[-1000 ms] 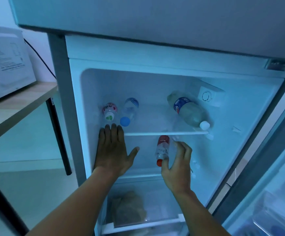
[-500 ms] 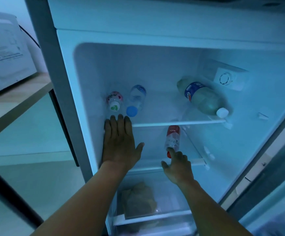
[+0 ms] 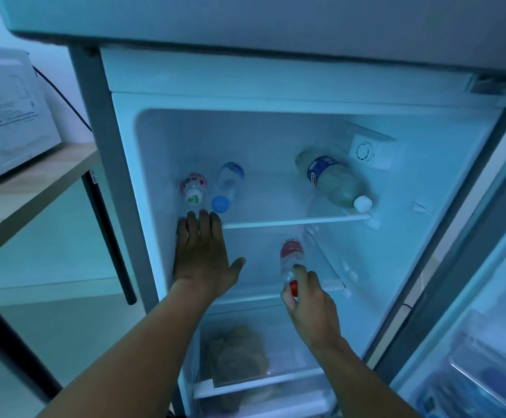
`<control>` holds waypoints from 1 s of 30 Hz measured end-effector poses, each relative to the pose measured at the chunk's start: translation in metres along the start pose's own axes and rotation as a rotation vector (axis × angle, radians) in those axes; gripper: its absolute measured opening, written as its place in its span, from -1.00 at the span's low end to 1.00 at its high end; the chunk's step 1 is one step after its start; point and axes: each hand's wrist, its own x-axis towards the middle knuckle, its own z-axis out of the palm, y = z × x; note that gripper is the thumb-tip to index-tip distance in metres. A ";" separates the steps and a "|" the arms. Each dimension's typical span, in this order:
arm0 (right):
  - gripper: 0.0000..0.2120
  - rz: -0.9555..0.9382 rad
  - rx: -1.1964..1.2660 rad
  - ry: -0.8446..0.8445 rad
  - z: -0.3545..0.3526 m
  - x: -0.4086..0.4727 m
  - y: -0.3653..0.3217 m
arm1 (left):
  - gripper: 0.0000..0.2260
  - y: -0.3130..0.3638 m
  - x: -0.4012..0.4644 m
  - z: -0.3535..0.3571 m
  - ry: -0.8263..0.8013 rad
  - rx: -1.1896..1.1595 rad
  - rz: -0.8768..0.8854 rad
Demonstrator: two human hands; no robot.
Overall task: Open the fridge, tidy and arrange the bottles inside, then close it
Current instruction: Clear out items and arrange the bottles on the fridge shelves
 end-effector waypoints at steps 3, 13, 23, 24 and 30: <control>-0.82 0.091 0.028 0.149 -0.026 0.013 -0.007 | -0.26 0.000 -0.001 -0.004 -0.010 -0.008 0.005; -0.68 0.079 0.134 0.187 -0.087 0.064 -0.027 | -0.31 -0.002 -0.011 -0.018 0.055 -0.215 -0.001; -0.68 0.017 0.289 0.460 -0.134 0.068 -0.085 | -0.23 -0.005 -0.017 -0.026 0.028 -0.347 0.029; -0.68 -0.001 0.327 0.505 -0.139 0.066 -0.090 | -0.23 -0.005 -0.018 -0.027 0.023 -0.352 0.030; -0.73 -0.073 0.491 0.695 -0.177 0.073 -0.113 | -0.21 -0.004 -0.020 -0.024 0.031 -0.307 0.038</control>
